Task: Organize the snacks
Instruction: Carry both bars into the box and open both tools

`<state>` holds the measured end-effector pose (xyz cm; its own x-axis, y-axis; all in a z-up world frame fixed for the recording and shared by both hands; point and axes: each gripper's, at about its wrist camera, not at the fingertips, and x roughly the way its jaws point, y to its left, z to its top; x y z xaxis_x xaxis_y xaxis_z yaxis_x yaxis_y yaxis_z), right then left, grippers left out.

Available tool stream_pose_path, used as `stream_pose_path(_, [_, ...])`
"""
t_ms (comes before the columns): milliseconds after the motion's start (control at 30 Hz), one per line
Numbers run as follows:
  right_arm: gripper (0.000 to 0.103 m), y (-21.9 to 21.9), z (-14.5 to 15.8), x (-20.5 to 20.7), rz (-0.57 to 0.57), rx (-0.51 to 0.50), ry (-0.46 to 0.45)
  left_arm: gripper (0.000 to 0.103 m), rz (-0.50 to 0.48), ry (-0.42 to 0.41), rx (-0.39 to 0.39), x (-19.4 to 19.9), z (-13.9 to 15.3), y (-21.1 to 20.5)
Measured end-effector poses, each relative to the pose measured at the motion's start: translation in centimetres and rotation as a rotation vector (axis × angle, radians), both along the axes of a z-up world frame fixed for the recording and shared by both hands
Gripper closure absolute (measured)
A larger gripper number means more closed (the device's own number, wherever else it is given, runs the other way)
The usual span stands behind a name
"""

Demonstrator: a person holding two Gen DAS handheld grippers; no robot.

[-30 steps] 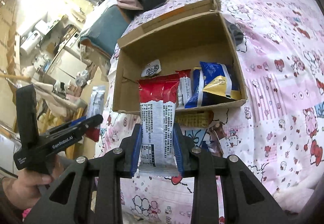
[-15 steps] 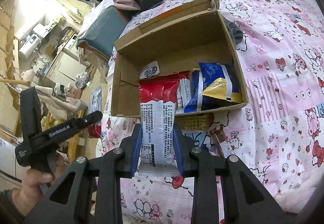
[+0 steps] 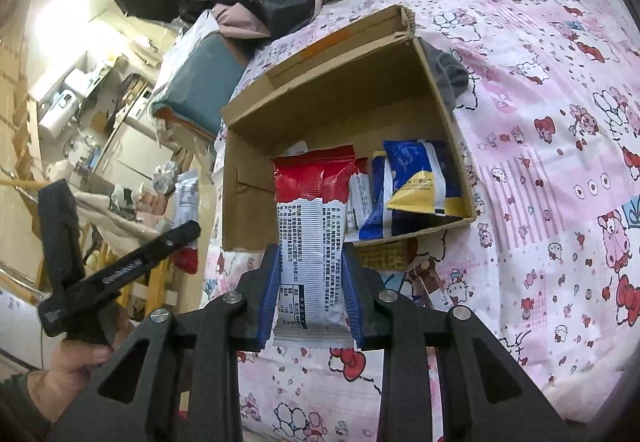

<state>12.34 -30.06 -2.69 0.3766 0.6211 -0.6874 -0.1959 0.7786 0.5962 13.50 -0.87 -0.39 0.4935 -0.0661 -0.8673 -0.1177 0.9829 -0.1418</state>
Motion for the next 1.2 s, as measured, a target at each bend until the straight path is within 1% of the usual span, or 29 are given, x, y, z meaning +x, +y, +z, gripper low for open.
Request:
stream_pose_path(100, [0.072, -0.2, 0.9, 0.5, -0.004, 0.008, -0.022, 0.076, -0.008, 0.012, -0.004, 0.7, -0.2, -0.3])
stream_pose_path(233, [0.072, -0.6, 1.4, 1.3, -0.009, -0.015, -0.033, 0.076, 0.008, -0.009, -0.003, 0.8, 0.2, -0.4])
stream_pose_path(433, [0.072, -1.3, 1.4, 2.0, -0.020, -0.013, -0.022, 0.076, 0.070, -0.030, 0.013, 0.9, 0.1, 1.1])
stream_pose_path(567, [0.072, -1.2, 1.2, 2.7, -0.009, -0.025, -0.016, 0.076, 0.079, -0.002, -0.034, 1.6, -0.8, 2.1])
stream_pose_path(700, [0.072, -0.4, 0.9, 4.2, -0.007, -0.022, -0.011, 0.076, 0.069, -0.008, -0.023, 2.5, -1.2, 1.8])
stream_pose_path(800, [0.072, 0.5, 0.4, 6.0, -0.004, -0.021, -0.015, 0.076, 0.051, -0.020, -0.027, 3.7, -1.5, 1.2])
stream_pose_path(867, [0.072, 1.3, 0.0, 7.1, 0.001, -0.028, -0.024, 0.076, 0.023, -0.026, -0.034, 4.6, -1.9, 0.6])
stream_pose_path(1033, [0.072, 2.2, -1.8, 8.7, -0.006, -0.020, -0.034, 0.076, -0.025, -0.046, -0.004, 6.1, -3.2, -0.8])
stream_pose_path(1100, [0.072, 2.1, -3.0, 9.0, -0.027, -0.016, -0.010, 0.076, -0.031, -0.053, -0.001, 6.4, -3.8, -1.0])
stream_pose_path(1200, [0.072, 2.0, -4.2, 9.5, -0.042, -0.029, 0.015, 0.076, -0.022, -0.059, -0.025, 6.7, -4.5, -0.8])
